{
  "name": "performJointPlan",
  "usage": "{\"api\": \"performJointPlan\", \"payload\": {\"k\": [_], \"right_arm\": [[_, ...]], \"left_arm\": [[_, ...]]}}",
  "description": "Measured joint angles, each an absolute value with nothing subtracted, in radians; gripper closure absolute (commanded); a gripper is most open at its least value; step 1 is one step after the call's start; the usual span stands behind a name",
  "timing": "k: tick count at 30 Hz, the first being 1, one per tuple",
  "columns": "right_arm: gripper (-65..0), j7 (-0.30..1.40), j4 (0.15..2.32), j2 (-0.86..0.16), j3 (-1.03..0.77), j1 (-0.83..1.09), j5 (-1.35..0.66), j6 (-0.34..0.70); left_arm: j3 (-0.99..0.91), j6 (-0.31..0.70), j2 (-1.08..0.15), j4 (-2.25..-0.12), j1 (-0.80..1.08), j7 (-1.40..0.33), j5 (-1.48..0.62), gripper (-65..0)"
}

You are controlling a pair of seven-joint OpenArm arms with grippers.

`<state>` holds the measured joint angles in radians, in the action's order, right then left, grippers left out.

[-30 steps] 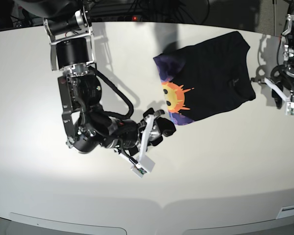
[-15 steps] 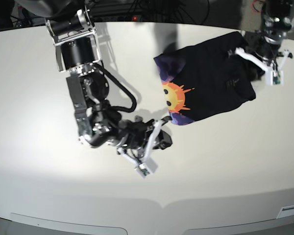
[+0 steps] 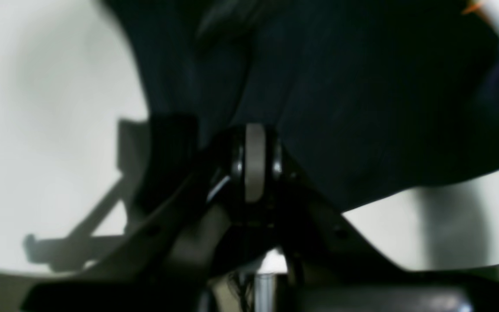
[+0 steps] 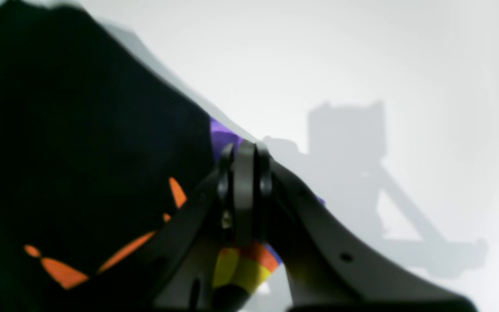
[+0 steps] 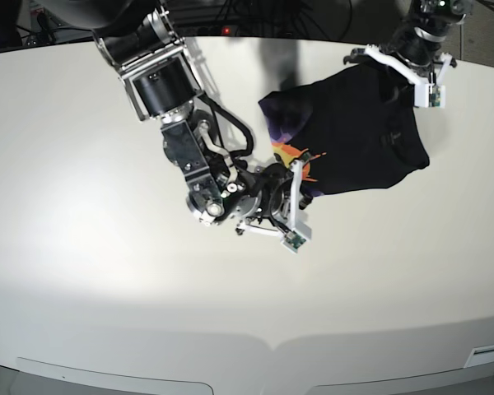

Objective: Fold the T-shirt properly
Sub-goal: 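Straighten the folded shirt with both grippers, sun print facing up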

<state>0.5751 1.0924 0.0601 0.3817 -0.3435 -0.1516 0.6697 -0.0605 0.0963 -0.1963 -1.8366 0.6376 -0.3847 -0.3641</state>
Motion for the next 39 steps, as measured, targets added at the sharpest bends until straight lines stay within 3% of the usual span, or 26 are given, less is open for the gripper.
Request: {"api": "performJointPlan", "payload": {"k": [10, 18, 22, 29, 39], "right_arm": [[0.0, 0.69, 1.139, -0.048, 0.381, -0.328, -0.232, 0.67], [0.0, 0.763, 1.388, -0.127, 0.381, -0.178, -0.271, 0.669], [0.0, 0.764, 1.468, -0.13, 0.381, -0.092, -0.268, 0.667], [0.0, 0.715, 1.515, -0.122, 0.381, 0.01, -0.285, 0.667], [0.0, 0.728, 1.516, -0.036, 0.381, 0.049, -0.283, 0.667]], "left_arm": [[-0.064, 0.112, -0.196, -1.588, 0.414, -0.29, -0.376, 0.0], [-0.064, 0.132, -0.192, -1.433, 0.194, -0.297, -0.369, 0.0], [-0.065, 0.217, -0.191, -1.307, 0.08, -0.284, -0.371, 0.0], [-0.064, 0.262, -0.185, -1.138, -0.08, -0.261, -0.376, 0.0], [-0.064, 0.297, -0.102, -1.101, -0.157, -0.278, -0.3, 0.0]]}}
